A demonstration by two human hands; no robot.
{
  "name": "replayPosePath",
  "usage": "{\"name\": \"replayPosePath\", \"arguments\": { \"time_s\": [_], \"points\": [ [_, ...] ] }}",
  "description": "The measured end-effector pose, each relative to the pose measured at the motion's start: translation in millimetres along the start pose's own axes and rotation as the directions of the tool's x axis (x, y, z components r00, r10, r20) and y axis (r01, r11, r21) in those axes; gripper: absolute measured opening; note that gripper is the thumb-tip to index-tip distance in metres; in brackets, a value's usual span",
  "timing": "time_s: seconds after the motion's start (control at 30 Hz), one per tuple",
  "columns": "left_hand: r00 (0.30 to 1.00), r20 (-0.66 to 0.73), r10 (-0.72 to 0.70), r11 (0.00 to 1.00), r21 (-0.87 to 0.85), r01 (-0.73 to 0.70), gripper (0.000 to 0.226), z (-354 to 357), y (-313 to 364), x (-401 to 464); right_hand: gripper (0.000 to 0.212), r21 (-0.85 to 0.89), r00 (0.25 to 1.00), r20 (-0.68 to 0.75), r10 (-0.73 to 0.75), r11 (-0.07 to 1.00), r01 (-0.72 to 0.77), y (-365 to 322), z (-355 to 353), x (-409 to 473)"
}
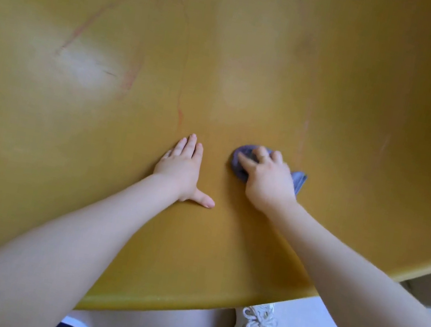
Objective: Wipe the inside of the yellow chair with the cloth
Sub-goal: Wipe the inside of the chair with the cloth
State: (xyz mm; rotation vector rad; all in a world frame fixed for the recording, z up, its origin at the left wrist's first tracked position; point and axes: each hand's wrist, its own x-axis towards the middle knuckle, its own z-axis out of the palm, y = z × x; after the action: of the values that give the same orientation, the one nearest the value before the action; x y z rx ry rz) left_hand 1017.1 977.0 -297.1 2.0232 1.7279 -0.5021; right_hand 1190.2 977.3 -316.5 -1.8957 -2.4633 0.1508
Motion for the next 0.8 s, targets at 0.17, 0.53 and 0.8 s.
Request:
{"name": "replayPosePath", "arguments": {
  "time_s": [0.17,0.53,0.8],
  "points": [
    [1.0,-0.012,0.009,1.0,0.014,-0.009,0.126,-0.6,-1.3,-4.1,0.038,0.12,0.961,0.025,-0.276,0.955,0.272,-24.4,3.2,-76.9],
    [0.957,-0.185,0.224,0.974,0.073,-0.214,0.069,13.2,2.7,-28.3,0.041,-0.135,0.913,-0.078,0.401,0.903,-0.408,26.8,-13.7,-49.6],
    [0.968,-0.001,0.251,0.966,0.065,-0.251,0.095,21.0,3.6,-35.5,0.037,0.038,0.935,-0.1,0.339,0.941,-0.337,-52.1,0.9,-101.0]
  ]
}}
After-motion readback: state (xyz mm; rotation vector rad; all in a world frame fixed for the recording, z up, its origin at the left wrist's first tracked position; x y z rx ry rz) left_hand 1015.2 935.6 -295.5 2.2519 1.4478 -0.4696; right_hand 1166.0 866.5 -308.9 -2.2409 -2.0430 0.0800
